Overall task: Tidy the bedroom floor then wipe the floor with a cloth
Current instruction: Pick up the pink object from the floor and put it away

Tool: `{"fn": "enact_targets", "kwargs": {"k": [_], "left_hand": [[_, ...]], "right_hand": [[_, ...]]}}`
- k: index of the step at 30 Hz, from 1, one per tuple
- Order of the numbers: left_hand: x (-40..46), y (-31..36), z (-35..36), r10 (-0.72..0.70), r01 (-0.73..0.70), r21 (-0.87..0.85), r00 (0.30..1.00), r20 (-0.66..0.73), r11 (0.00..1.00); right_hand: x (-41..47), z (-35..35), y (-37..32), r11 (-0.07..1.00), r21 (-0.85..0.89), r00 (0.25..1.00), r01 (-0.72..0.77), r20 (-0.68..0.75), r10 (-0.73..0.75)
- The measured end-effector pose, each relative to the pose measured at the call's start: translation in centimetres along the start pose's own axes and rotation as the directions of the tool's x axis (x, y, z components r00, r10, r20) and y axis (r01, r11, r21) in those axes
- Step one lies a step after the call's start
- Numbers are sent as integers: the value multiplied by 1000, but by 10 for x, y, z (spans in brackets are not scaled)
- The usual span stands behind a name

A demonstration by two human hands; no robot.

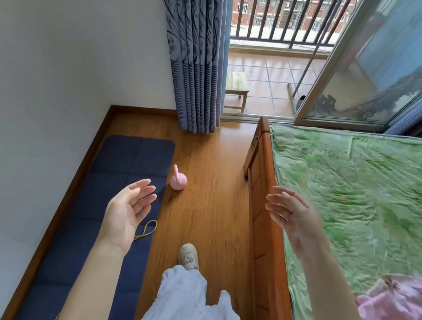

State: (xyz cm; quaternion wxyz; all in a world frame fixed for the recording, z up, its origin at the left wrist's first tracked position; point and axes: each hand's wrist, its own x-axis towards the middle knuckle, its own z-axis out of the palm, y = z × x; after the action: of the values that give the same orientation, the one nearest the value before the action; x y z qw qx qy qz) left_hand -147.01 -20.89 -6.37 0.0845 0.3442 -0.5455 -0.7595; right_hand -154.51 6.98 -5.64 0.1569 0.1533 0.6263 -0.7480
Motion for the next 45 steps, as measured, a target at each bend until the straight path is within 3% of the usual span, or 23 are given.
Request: {"fn": "enact_targets", "kwargs": {"k": [12,21,34,40,45], "left_hand": [[178,96,48,45,-45,13,998,41,999],[250,105,74,-6,1,161,999,33,987],[374,136,126,-72,91,55,957,-283,994],[407,108,132,-209,188,-92,858,-469,978],[422,71,134,-329,252,-213,773,-543,944]], "right_hand": [[158,112,-64,998,5,998,59,27,-59],[251,152,-72,996,-76,997,-45,56,49],[462,232,-143,965,-259,936,-52,323,137],[529,251,-118,887,-446,891,-118,347,293],[555,277,-83,790,-595,799,-148,399,450]]}}
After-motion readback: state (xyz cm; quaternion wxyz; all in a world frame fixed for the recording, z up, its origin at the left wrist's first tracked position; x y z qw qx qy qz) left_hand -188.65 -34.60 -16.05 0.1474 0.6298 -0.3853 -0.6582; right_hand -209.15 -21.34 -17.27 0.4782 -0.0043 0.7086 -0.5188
